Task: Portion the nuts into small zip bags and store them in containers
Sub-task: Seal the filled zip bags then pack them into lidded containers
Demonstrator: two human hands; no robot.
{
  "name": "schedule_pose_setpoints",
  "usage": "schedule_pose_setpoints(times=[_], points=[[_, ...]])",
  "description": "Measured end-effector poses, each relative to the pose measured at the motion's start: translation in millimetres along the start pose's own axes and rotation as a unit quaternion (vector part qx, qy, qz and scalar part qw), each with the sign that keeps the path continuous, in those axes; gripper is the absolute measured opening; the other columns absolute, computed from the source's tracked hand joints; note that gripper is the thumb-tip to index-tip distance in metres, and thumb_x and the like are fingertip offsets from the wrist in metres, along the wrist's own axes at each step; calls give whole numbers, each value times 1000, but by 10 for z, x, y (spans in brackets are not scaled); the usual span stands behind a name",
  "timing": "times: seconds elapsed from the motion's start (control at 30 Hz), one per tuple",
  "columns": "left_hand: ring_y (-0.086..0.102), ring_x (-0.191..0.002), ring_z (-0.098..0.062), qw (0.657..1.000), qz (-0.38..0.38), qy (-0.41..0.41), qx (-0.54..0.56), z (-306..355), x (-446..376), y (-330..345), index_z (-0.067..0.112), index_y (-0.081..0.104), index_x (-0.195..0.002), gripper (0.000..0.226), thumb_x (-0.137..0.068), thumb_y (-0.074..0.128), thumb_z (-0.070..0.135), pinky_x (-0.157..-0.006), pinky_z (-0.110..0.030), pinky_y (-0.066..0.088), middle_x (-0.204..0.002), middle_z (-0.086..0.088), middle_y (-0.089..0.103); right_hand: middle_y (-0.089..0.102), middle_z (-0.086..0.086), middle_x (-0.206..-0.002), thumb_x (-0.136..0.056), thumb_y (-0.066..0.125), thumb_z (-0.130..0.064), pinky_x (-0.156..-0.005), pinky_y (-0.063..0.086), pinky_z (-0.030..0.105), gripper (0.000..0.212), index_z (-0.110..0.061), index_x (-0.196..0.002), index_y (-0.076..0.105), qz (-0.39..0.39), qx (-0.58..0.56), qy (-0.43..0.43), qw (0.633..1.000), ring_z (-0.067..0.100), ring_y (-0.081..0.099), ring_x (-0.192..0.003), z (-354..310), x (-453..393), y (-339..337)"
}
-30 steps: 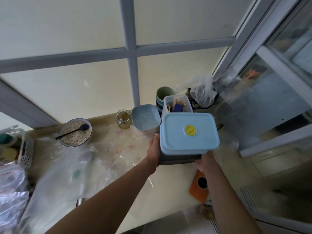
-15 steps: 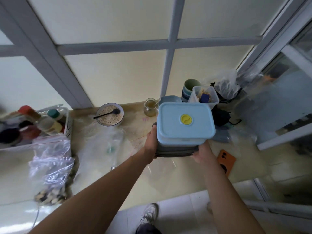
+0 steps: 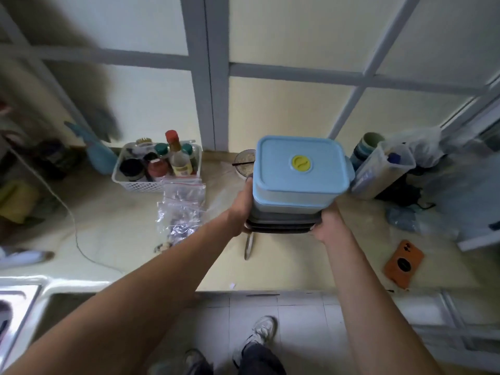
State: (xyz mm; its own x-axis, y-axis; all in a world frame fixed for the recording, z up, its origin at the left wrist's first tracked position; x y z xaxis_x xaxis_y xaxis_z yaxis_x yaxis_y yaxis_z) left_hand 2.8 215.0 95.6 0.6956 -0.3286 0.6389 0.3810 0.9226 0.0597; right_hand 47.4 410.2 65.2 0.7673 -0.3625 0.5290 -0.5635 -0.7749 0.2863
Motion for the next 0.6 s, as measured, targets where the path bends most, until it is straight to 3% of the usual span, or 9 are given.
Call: schedule_pose_setpoints(times=[0.07,0.13,0.2,0.3,0.43,0.53,0.6], points=[[66,-69,-14,1000,10,-9,-4,-31,58,-354,26,58,-89,49,-101,28,62,-55,-26,52,-90,-4,66,74,10,-119,-95,59,-44,-106,48,58,29,-22,-108,73,-16,16,3,1000,35,67,-116,47,94,339],[60,-80,-20,999,37,-11,4,-39,168,-720,27,58,-91,53,-95,28,71,-65,-32,50,-95,-3,63,75,10,-116,-95,58,-45,-104,51,56,31,-22,-108,73,-31,23,5,999,34,68,-113,113,187,689],[61,-76,-19,999,49,-5,18,-44,253,-1047,25,59,-90,55,-95,28,70,-64,-30,50,-89,-3,65,76,9,-114,-94,58,-48,-102,52,55,36,-21,-112,73,-42,31,13,999,33,70,-110,210,249,1013],[67,-57,-12,997,49,29,45,9,503,-1451,21,60,-86,54,-102,25,60,-46,-23,50,-69,0,71,76,9,-115,-93,57,-51,-100,54,52,42,-19,-117,73,-65,38,33,997,31,71,-107,386,312,1479],[62,-59,-8,990,109,59,69,17,721,-2024,27,58,-87,47,-103,26,58,-49,-25,46,-78,5,64,77,6,-108,-97,55,-50,-84,59,40,33,-23,-107,73,-102,47,58,992,26,72,-97,612,401,2102],[65,-54,-15,986,141,28,83,-77,766,-2436,30,58,-86,49,-98,29,68,-48,-24,50,-75,4,65,76,8,-114,-94,55,-53,-96,56,50,42,-22,-117,73,-125,67,86,986,29,71,-105,815,411,2515],[65,-68,-20,984,159,8,85,-125,764,-2705,33,59,-91,51,-95,28,72,-58,-30,52,-82,2,67,74,10,-119,-93,57,-52,-103,51,59,49,-19,-126,71,-141,82,95,982,33,69,-112,949,337,2744]])
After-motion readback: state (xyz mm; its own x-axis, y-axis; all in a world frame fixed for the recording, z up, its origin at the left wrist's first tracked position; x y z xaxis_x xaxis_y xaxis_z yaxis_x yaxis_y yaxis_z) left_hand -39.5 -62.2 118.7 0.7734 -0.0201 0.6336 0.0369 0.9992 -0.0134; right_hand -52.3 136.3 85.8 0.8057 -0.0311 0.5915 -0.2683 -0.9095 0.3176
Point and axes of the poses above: each hand's wrist, its own x-axis away from the middle knuckle, its own y-axis out of the palm, z = x × y, the point moved 7 cm from there along -x, towards the middle knuckle
